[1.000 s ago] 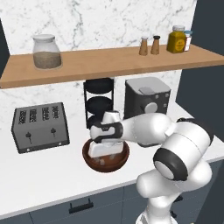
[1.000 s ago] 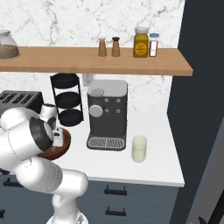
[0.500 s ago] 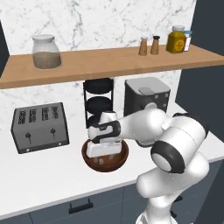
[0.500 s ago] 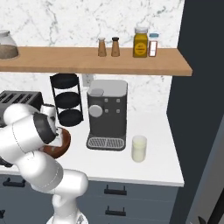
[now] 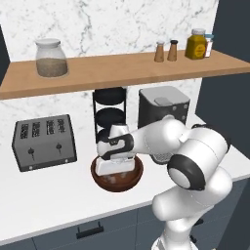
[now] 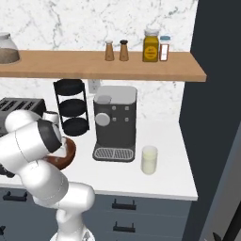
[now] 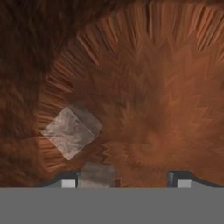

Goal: Grab a lemon wedge from the fridge and one ice cube from the ice bowl, and put them in the glass of lemonade.

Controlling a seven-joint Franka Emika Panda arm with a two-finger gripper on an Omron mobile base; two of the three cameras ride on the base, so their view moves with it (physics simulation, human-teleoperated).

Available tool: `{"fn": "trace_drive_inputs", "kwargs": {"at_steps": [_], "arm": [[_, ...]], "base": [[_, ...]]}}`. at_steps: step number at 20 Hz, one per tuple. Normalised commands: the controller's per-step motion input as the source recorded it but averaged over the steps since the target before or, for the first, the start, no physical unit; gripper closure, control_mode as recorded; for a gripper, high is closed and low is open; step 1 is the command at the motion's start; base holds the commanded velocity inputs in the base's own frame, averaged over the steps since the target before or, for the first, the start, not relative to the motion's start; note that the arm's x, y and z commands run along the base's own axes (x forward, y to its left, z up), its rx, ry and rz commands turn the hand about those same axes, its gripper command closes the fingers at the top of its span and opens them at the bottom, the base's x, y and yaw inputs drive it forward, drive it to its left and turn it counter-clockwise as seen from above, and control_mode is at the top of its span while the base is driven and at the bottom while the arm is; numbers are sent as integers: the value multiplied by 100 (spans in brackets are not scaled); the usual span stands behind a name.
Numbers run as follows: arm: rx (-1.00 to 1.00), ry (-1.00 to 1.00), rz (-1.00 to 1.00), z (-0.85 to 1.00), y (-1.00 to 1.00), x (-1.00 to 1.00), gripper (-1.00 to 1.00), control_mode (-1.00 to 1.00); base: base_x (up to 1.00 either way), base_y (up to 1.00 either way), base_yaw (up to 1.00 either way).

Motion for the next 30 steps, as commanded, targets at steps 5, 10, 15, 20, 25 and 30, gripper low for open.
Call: {"fn": "trace_drive_inputs", "kwargs": {"at_steps": [5,10,15,20,25,30], "arm": [[0,2,-3,-14,0,-21,100,-100],[0,2,-2,-4,0,-26,100,-100],[0,2,-5,0,0,-33,100,-100],[0,-5,-2,29,-11,-1,100,-100],[0,-12,0,65,-22,0,100,-100],[0,-14,0,65,-34,-8,100,-100]], "base": [[0,0,0],[0,0,0],[0,0,0],[0,0,0],[0,0,0],[0,0,0]]}}
